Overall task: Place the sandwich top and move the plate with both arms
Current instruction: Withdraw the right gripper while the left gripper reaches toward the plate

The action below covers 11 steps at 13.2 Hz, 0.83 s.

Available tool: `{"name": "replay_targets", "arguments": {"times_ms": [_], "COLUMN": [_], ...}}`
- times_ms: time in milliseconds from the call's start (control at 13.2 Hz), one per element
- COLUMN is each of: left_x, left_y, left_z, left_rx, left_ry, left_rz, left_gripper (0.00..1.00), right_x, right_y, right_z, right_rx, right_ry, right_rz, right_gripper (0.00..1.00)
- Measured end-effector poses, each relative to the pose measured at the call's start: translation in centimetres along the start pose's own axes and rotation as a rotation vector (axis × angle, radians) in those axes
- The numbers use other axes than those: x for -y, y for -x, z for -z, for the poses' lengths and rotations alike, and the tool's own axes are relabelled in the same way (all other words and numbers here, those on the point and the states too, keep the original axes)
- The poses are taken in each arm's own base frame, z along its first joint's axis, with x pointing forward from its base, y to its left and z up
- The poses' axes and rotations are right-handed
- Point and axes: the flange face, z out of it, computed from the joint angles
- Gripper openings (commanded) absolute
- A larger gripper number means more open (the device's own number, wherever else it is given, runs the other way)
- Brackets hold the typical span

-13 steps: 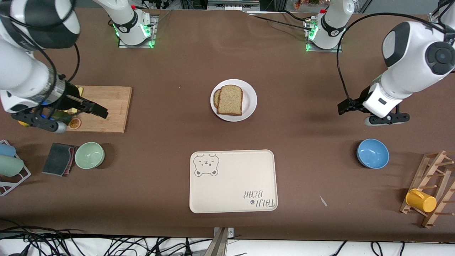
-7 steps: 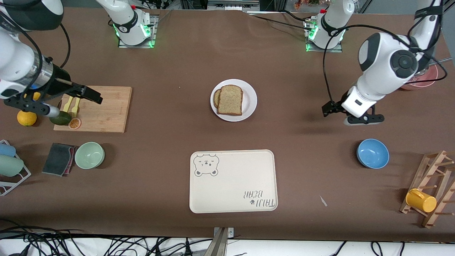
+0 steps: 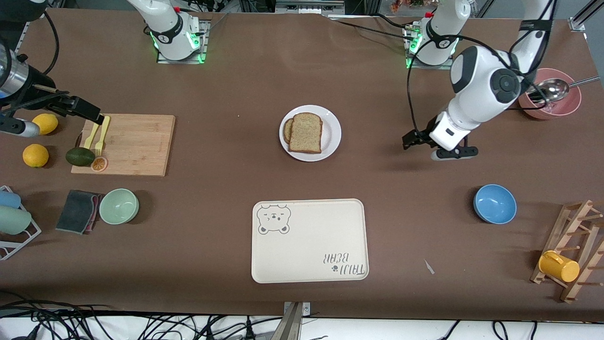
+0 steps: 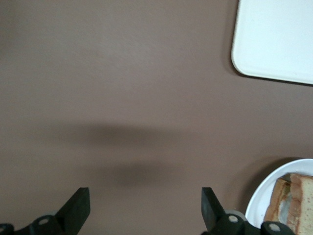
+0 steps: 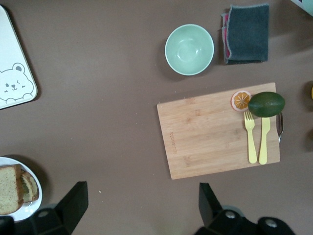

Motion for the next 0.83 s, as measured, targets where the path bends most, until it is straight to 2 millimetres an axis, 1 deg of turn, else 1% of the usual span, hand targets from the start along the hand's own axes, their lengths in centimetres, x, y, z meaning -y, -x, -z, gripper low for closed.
{"name": "replay_targets", "arguments": {"times_ms": [152,227,455,606,833], "left_x": [-1.1,-1.4,-1.4,-1.2,-0.6], "left_y": [1.4,1.8,2.0,2.1,2.1], "left_z": [-2.3,-3.1,-4.1,-5.4,-6.9], "left_rx": [0.009,0.019,0.042,0.082,0.125], "left_ry": [0.014,0.019,0.03,0.075,0.208], "left_rz": [-0.008,-0.005,0.012,0.058,0.054], "left_gripper": [1.0,1.0,1.0,1.0,1.0], "right_x": [0.2,0.4,1.1,1.2,1.3], "right_y": [-0.6,-1.0,-2.6,-3.4,-3.8], "right_z": [-0.4,-0.5,-1.1,-1.4,0.0], "right_rx": [-0.008,-0.029,-0.059,-0.059,-0.08], "right_ry": [0.006,0.02,0.037,0.036,0.034], "right_rz": [0.007,0.018,0.037,0.055,0.091], "right_gripper": [1.0,1.0,1.0,1.0,1.0]}}
